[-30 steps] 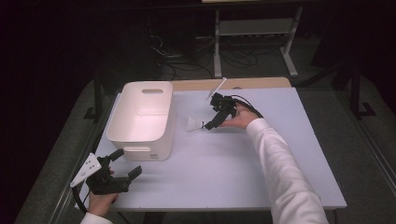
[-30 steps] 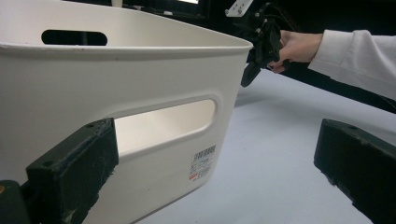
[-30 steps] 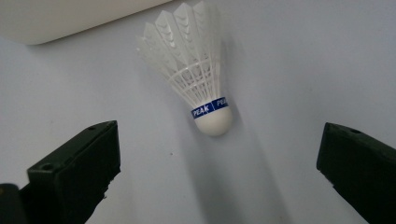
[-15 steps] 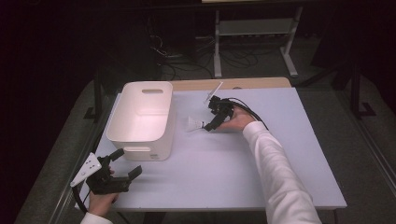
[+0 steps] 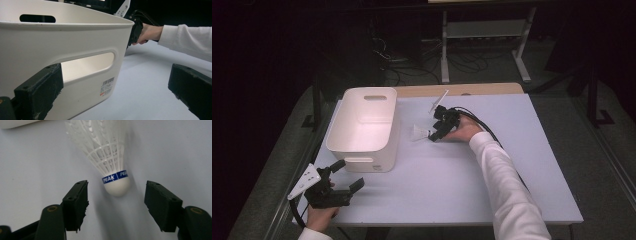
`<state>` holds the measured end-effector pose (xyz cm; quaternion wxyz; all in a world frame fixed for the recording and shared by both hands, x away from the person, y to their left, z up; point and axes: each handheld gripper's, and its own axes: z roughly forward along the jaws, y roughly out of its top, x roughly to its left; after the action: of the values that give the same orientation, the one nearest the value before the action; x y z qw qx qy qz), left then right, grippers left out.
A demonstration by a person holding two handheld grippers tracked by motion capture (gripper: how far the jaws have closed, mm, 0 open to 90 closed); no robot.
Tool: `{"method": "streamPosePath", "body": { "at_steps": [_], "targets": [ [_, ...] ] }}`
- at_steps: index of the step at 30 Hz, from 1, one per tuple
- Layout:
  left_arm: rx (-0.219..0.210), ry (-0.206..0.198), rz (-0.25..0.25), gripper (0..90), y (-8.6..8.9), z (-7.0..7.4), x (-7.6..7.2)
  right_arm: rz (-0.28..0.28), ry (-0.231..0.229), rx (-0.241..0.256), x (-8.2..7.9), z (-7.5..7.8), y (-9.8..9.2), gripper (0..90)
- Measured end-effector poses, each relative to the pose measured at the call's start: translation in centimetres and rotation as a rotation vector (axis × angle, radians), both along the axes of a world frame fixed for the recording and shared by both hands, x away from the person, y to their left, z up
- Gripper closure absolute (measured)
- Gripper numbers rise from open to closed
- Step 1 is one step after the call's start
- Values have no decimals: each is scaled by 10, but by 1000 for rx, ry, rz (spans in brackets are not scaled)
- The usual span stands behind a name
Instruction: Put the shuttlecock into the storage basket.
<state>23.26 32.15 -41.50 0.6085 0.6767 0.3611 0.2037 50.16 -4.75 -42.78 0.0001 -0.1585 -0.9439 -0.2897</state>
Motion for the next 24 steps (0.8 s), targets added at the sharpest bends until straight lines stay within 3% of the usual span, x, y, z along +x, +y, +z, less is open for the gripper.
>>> {"method": "streamPosePath", "body": {
  "at_steps": [12, 19, 24],
  "targets": [
    [-1, -2, -9, 0, 0, 0, 0, 24, -17, -4, 1, -5, 9, 473],
    [-5, -7, -14, 0, -1, 1, -1, 60, -23, 1, -1, -3, 12, 617],
    [-4, -3, -17, 0, -1, 0, 0, 76, -20, -7, -4, -1, 13, 635]
  ]
}}
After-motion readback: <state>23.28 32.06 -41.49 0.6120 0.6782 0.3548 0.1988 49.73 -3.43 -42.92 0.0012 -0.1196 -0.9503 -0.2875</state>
